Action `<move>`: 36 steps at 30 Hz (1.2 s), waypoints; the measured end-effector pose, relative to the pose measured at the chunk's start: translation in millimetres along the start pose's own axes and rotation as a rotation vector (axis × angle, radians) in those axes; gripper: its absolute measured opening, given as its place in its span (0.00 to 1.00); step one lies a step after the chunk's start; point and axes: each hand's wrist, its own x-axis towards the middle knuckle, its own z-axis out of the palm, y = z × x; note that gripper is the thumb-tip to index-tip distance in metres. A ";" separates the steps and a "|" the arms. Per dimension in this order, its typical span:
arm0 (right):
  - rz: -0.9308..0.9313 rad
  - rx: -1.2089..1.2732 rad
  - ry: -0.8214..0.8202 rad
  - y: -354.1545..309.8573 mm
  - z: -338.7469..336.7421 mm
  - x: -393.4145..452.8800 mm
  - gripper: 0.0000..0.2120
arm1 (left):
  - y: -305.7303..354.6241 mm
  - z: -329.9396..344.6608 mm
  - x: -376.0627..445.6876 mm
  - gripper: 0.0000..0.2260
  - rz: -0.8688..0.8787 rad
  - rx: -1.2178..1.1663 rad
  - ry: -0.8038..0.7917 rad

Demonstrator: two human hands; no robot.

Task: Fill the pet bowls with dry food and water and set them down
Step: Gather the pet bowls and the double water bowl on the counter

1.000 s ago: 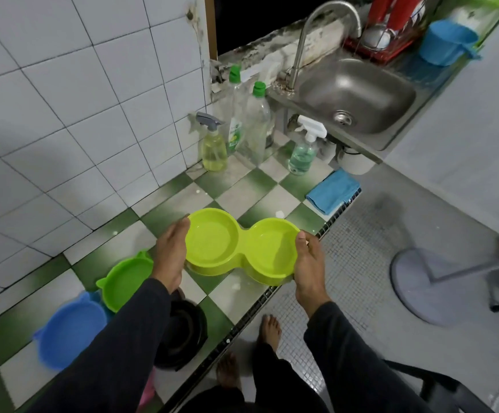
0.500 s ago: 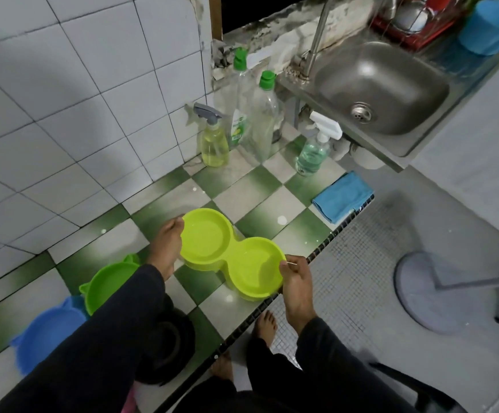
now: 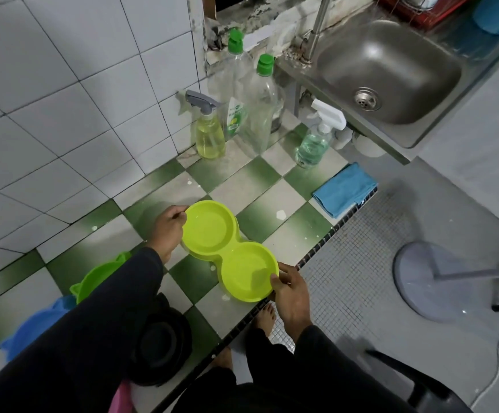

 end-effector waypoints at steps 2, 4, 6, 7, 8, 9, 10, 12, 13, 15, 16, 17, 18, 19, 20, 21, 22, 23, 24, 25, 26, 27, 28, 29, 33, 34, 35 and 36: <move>-0.010 -0.059 0.020 1.2 1.7 0.5 0.13 | -1.6 -0.4 1.5 0.13 -0.007 0.020 -0.015; -0.010 -0.105 0.030 2.3 3.6 1.6 0.13 | -1.5 0.0 2.9 0.14 -0.019 0.025 -0.034; -0.009 -0.131 0.033 3.3 4.9 2.5 0.13 | -0.6 0.6 3.1 0.16 -0.029 0.030 -0.051; -0.011 -0.139 0.036 3.5 5.4 3.0 0.13 | 0.1 1.0 2.8 0.16 -0.027 0.034 -0.057; -0.013 -0.142 0.039 3.3 5.7 2.8 0.13 | 0.8 1.4 2.3 0.17 -0.023 0.039 -0.064; -0.017 -0.145 0.040 2.8 5.9 2.4 0.13 | 0.8 2.2 1.9 0.18 -0.016 0.045 -0.072; -0.026 -0.154 0.039 2.5 5.9 2.4 0.13 | 0.9 2.9 1.5 0.18 -0.008 0.050 -0.080; -0.038 -0.182 0.036 3.0 6.0 2.8 0.13 | 0.7 4.0 1.5 0.19 0.001 0.052 -0.094; -0.030 -0.189 0.036 3.7 5.8 3.0 0.13 | 0.5 4.6 2.1 0.20 0.001 0.051 -0.100; -0.017 -0.203 0.039 4.3 5.8 2.9 0.13 | 0.1 5.5 2.8 0.20 0.005 0.063 -0.107; -0.018 -0.213 0.040 4.5 5.6 2.9 0.12 | -0.3 5.6 3.0 0.20 0.011 0.072 -0.109; -0.021 -0.220 0.040 4.8 5.5 3.1 0.12 | -0.7 5.4 3.2 0.20 0.019 0.080 -0.112; -0.023 -0.226 0.040 4.8 5.6 3.2 0.12 | -1.2 5.1 3.6 0.20 0.026 0.087 -0.116; -0.022 -0.232 0.041 4.6 5.6 3.2 0.12 | -1.7 4.6 3.6 0.20 0.031 0.092 -0.119; -0.019 -0.235 0.043 4.5 5.6 3.2 0.12 | -2.0 4.3 3.6 0.20 0.035 0.097 -0.124; -0.016 -0.234 0.044 4.6 5.5 3.1 0.12 | -2.2 3.9 3.5 0.20 0.038 0.101 -0.127; -0.015 -0.235 0.043 4.8 5.4 3.0 0.12 | -2.2 3.6 3.3 0.20 0.040 0.102 -0.130; -0.015 -0.236 0.042 4.8 5.4 3.0 0.12 | -2.2 3.5 3.1 0.21 0.042 0.100 -0.131; -0.016 -0.236 0.043 4.7 5.6 3.1 0.12 | -2.5 3.3 2.9 0.21 0.043 0.099 -0.131; -0.015 -0.233 0.045 4.3 5.9 3.2 0.12 | -2.9 3.3 2.8 0.21 0.042 0.100 -0.132; -0.010 -0.226 0.045 3.9 6.0 3.3 0.11 | -3.4 3.5 2.9 0.21 0.041 0.103 -0.134; -0.003 -0.216 0.042 3.7 6.1 3.3 0.11 | -4.0 3.4 3.3 0.21 0.040 0.106 -0.137; 0.005 -0.209 0.036 3.6 6.1 3.4 0.11 | -4.2 3.2 3.5 0.22 0.037 0.111 -0.141; 0.008 -0.213 0.028 2.9 5.8 3.4 0.12 | -4.0 2.8 3.1 0.22 0.033 0.121 -0.148; -0.032 -0.311 -0.028 -1.9 2.1 6.6 0.16 | 0.4 0.0 -1.6 0.28 0.006 0.182 -0.166; -0.049 -0.358 -0.033 -4.6 0.3 9.5 0.18 | 1.9 -0.8 -3.6 0.30 -0.002 0.214 -0.160; -0.066 -0.407 -0.036 -7.6 -2.2 12.8 0.20 | 3.6 -1.8 -6.0 0.31 -0.004 0.263 -0.154; -0.081 -0.458 -0.045 -10.9 -5.1 16.6 0.21 | 5.1 -2.7 -9.1 0.32 0.003 0.324 -0.146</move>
